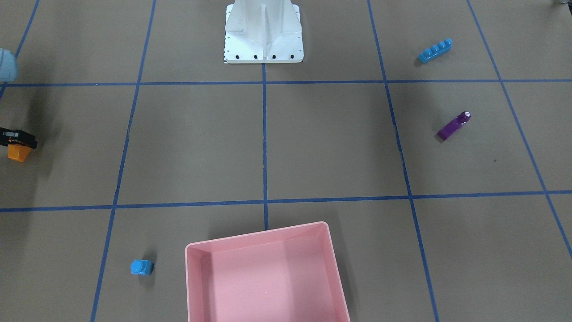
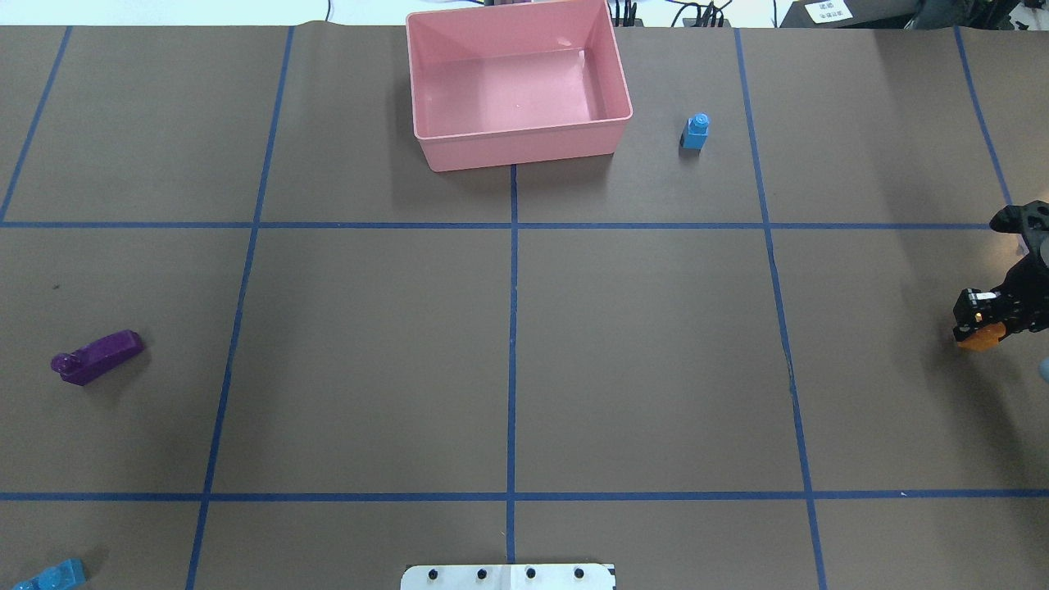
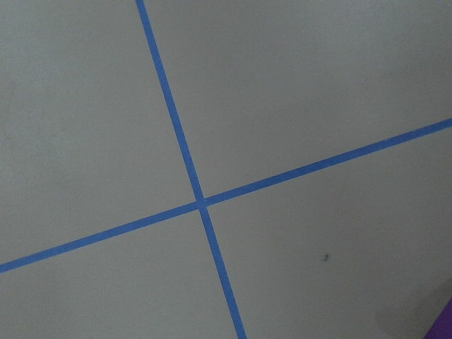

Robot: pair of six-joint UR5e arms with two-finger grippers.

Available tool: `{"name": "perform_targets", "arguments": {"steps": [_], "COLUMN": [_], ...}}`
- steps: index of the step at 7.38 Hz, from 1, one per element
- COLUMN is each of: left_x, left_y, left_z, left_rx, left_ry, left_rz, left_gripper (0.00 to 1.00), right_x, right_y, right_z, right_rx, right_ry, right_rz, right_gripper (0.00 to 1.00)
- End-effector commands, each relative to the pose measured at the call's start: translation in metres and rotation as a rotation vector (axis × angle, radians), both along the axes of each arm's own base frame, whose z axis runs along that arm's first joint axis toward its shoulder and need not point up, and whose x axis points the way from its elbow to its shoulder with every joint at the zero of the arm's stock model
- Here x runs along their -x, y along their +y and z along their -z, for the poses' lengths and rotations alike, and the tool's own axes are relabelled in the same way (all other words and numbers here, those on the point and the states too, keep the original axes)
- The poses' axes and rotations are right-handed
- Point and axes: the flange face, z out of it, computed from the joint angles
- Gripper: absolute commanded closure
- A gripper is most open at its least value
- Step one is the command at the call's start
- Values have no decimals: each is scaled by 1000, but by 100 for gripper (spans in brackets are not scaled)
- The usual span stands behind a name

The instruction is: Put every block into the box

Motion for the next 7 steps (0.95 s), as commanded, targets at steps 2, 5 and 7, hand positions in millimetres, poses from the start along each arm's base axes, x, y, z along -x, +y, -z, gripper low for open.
{"name": "perform_targets", "arguments": {"steps": [2, 5, 7], "left_x": [-32, -83, -130], "left_y": [1, 16, 45], "left_z": [8, 1, -1], "left_rx": [27, 122, -33], "left_ry": [22, 43, 71], "left_rz": [-30, -25, -140], "left_gripper": [0, 0, 1], "right_x": [-49, -89, -86], "right_y": [-11, -18, -49], "right_z": [55, 138, 211], "right_rx": [-97, -250, -378], "right_ry": [-47, -113, -170], "right_rz": [-99, -179, -196], "right_gripper": [100, 100, 100]}}
